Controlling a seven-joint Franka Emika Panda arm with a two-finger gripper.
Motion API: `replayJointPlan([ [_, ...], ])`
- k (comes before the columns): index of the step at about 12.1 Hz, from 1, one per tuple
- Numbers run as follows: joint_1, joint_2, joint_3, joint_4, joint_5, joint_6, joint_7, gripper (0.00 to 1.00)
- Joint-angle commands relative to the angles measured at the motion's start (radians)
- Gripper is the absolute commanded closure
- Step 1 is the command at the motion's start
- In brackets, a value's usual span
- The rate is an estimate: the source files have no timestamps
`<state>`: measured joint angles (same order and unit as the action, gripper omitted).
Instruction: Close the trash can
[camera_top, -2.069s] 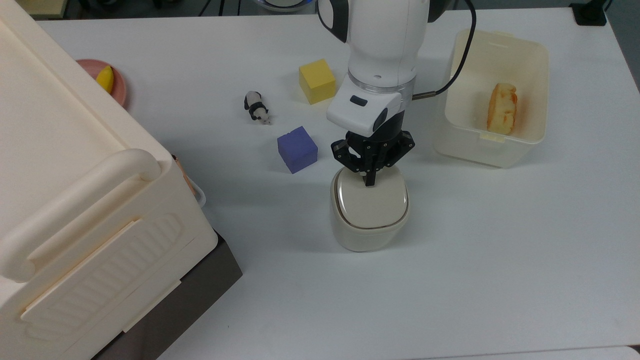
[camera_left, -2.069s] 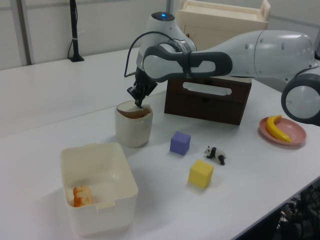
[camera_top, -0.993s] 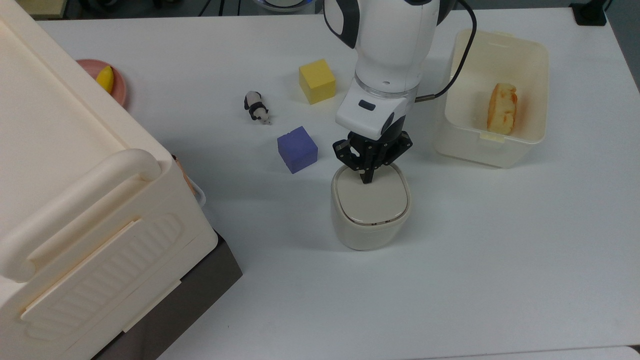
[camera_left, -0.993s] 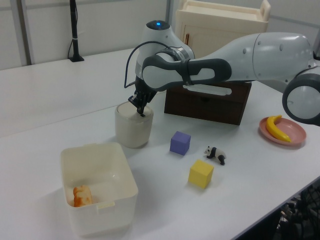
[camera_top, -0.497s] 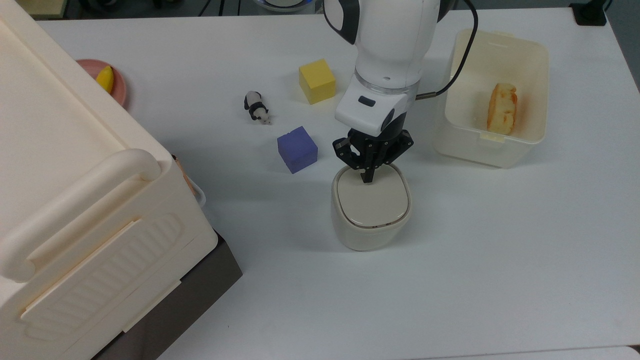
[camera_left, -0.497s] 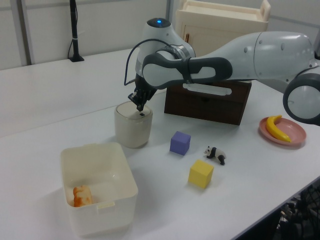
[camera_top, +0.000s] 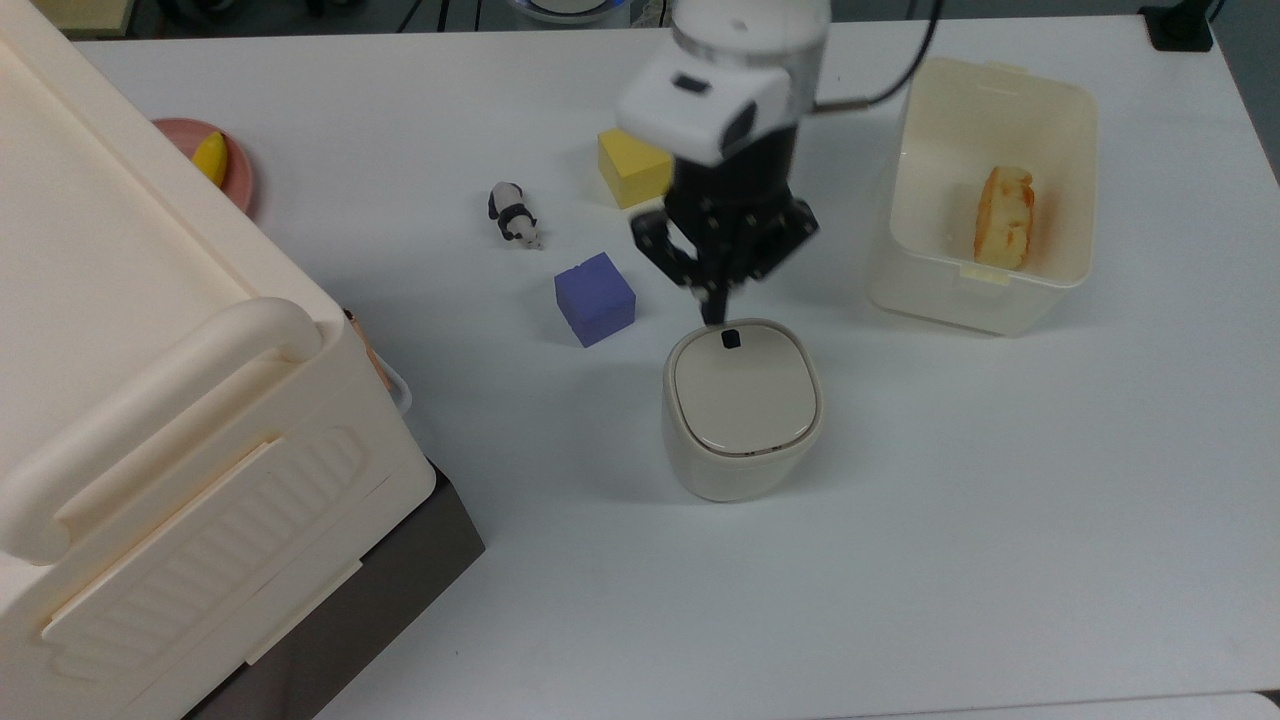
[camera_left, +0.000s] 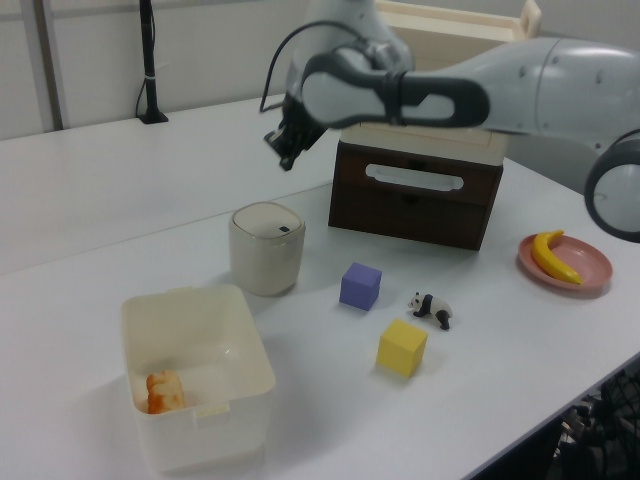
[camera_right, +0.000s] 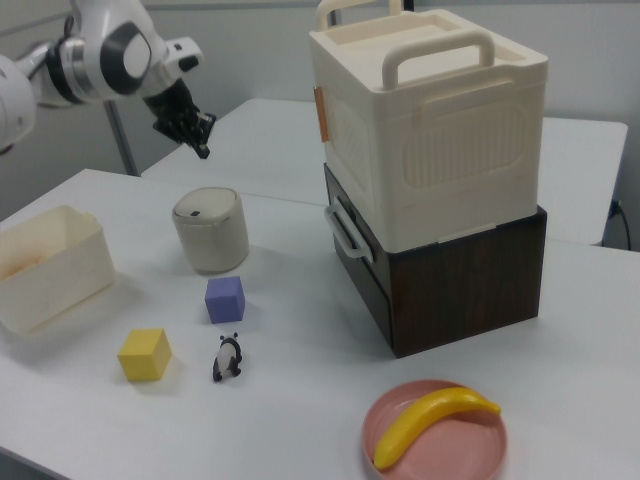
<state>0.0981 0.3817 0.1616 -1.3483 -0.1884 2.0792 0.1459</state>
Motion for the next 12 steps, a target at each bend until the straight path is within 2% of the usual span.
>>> replayJointPlan([
  [1, -0.046, -0.179, -0.013, -0.037, 0.033, -0.238, 0.003, 0.96],
  [2, -0.067, -0.228, -0.013, -0.038, 0.035, -0.334, 0.000, 0.69],
  [4, -0.083, -0.294, -0.013, -0.069, 0.033, -0.433, -0.023, 0.39],
  [7, -0.092, -0.378, -0.011, -0.197, 0.035, -0.481, -0.028, 0.17],
  [8, -0.103, -0.404, -0.011, -0.231, 0.035, -0.481, -0.029, 0.16],
  [9, -0.113, -0.414, -0.010, -0.232, 0.035, -0.478, -0.029, 0.04],
  [10, -0.126, -0.429, -0.011, -0.227, 0.036, -0.472, -0.031, 0.00],
  [12, -0.133, -0.443, -0.011, -0.224, 0.041, -0.475, -0.067, 0.00],
])
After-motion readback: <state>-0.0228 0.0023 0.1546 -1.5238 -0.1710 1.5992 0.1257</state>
